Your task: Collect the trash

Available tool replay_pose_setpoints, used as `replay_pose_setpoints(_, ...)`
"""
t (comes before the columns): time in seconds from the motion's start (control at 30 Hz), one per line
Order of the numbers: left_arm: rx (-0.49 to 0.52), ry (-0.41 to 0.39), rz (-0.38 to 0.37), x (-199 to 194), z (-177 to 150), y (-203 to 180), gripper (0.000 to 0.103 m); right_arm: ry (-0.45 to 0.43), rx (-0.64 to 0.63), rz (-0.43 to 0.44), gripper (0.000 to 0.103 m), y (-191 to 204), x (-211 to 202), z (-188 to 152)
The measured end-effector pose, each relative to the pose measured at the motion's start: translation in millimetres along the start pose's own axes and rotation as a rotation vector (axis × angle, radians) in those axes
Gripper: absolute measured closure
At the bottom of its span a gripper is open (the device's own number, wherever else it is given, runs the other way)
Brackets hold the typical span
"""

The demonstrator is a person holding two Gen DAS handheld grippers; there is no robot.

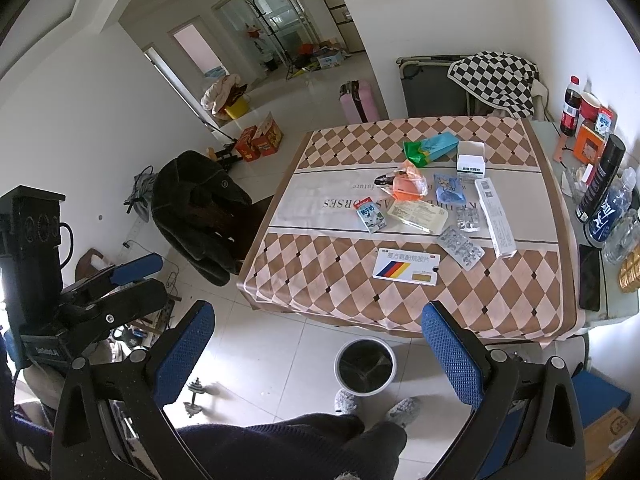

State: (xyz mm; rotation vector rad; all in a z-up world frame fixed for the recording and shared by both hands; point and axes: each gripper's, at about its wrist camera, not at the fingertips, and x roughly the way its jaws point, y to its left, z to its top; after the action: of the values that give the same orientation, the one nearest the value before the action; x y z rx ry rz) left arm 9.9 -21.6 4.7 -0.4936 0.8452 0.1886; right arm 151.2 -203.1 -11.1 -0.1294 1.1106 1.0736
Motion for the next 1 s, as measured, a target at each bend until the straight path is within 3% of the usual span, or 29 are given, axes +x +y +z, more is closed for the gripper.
replay_pose_setpoints(1.0, -0.001, 0.003, -0.002, -0.3, -1.0, -0.4, 0.0, 0.0, -0.001, 0.001, 0.0, -0.4, 3.6, 1.2)
